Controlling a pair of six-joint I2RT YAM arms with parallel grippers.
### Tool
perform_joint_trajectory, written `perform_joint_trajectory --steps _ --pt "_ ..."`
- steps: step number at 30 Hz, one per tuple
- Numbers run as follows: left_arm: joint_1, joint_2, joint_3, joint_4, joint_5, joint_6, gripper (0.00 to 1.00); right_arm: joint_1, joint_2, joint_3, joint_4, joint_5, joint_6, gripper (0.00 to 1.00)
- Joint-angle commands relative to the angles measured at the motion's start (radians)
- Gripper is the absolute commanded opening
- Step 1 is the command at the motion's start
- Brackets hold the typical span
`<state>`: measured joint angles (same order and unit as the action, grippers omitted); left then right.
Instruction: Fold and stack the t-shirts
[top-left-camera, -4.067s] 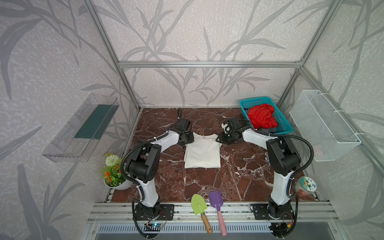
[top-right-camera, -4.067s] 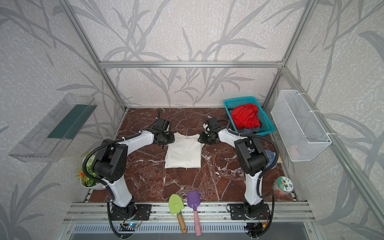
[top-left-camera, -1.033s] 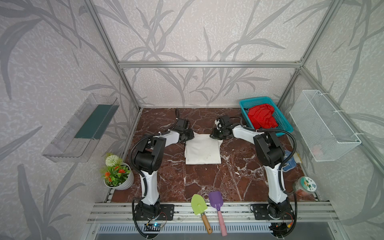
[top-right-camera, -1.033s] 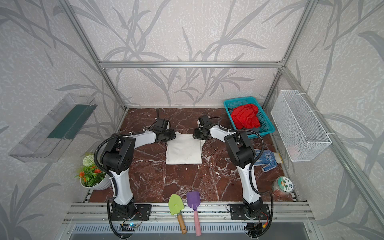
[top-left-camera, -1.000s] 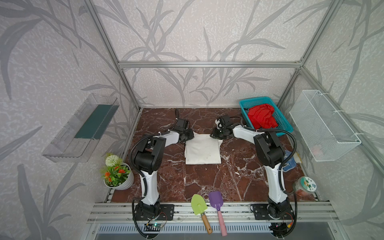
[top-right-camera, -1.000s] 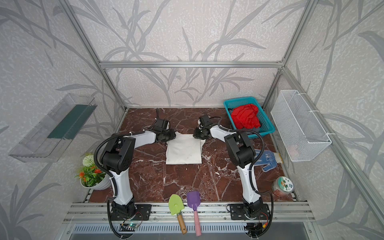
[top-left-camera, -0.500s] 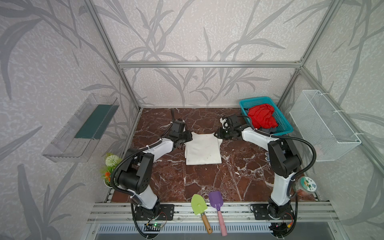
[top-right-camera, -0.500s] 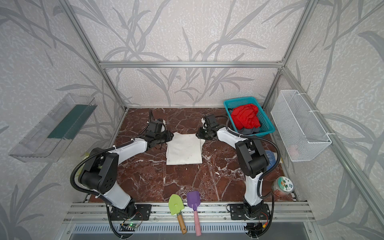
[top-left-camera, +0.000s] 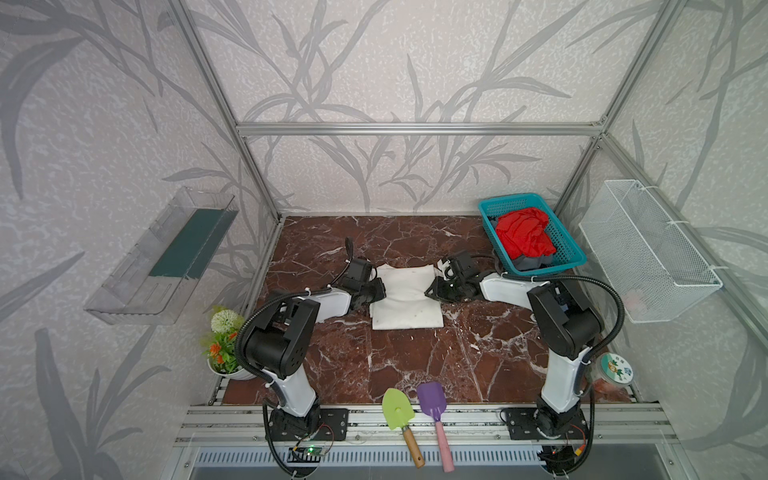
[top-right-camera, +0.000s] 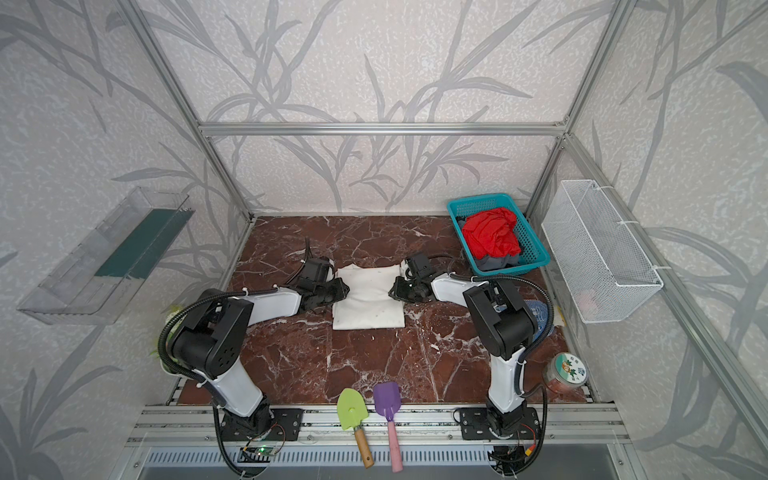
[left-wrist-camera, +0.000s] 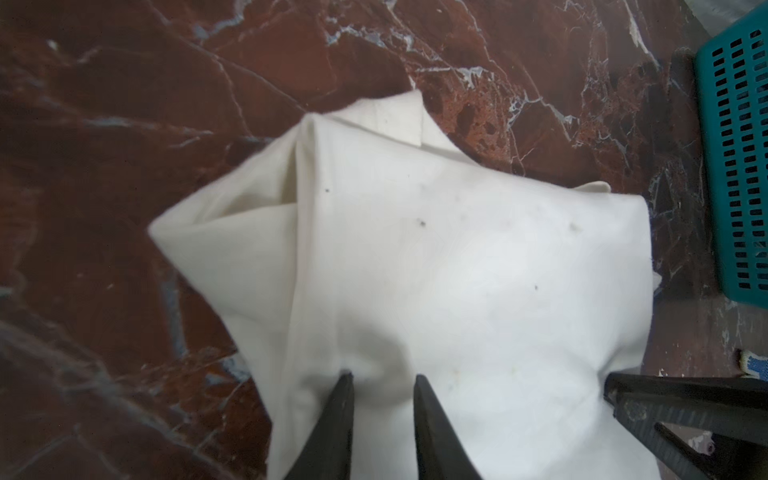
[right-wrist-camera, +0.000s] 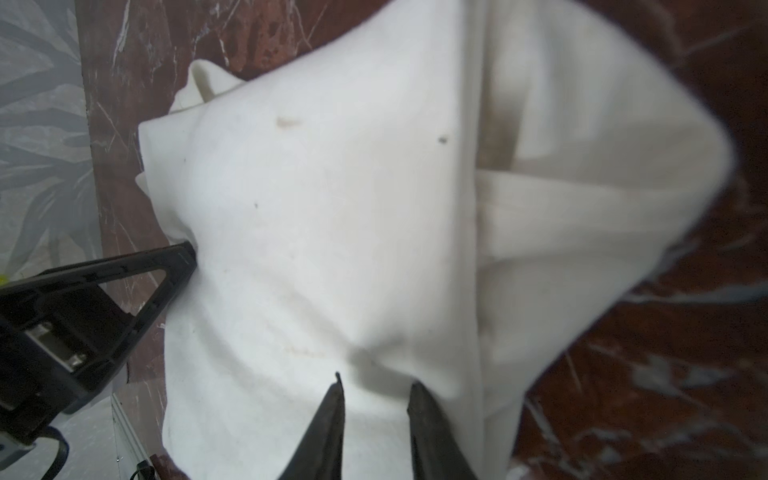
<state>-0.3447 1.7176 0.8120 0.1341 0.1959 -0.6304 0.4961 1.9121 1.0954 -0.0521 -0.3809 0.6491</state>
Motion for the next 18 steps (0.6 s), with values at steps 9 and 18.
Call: perform_joint_trajectory --steps 9,18 --pt "-0.113 -0.277 -0.095 -0.203 0.025 0.002 0.28 0.057 -0.255 -0.094 -0.112 0.042 -0.022 0.30" --pt "-0.198 -0.278 -0.208 -0.123 0.069 -0.082 0.27 0.125 -0.211 -0.188 0.010 -0.024 0.088 0.29"
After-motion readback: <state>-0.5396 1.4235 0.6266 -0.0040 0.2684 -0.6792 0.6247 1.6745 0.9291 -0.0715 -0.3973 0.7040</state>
